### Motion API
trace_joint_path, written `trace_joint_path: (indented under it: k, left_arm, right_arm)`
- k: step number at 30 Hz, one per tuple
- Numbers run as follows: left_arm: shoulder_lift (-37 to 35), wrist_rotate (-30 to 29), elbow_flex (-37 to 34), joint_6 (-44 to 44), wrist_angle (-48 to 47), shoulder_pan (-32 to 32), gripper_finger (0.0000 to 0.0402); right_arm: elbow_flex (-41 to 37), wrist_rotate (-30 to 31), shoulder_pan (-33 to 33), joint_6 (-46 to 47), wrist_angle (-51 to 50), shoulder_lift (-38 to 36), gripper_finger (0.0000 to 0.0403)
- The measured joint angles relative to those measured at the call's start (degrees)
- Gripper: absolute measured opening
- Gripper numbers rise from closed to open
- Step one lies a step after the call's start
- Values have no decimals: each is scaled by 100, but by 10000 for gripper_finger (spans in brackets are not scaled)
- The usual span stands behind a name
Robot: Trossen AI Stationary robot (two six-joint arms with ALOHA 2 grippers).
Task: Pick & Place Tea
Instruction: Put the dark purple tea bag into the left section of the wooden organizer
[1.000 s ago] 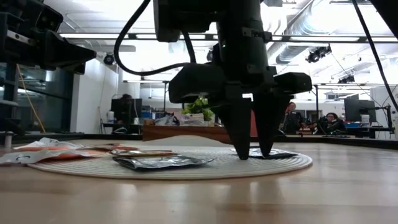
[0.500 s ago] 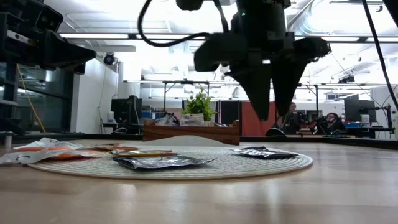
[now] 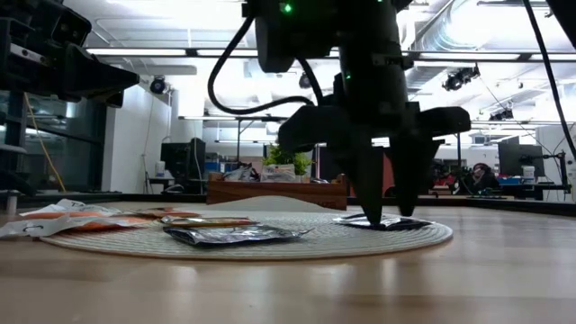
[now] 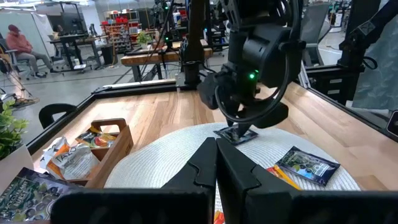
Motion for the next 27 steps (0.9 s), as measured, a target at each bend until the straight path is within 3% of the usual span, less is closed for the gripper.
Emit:
trace_joint_path:
  k: [12,20,27]
  left_arm:
    - [0,0,0,1,2,-1,1]
    - [0,-2,0,0,2,-1,1]
    - [0,0,0,2,1,-2,1]
  right_arm:
    - [-83,185,-31,-130,31,-31,230]
    - [-644,-28,-35,6,1206,-81,236]
    - [-732,-203,-138,-364,1581,-83,237]
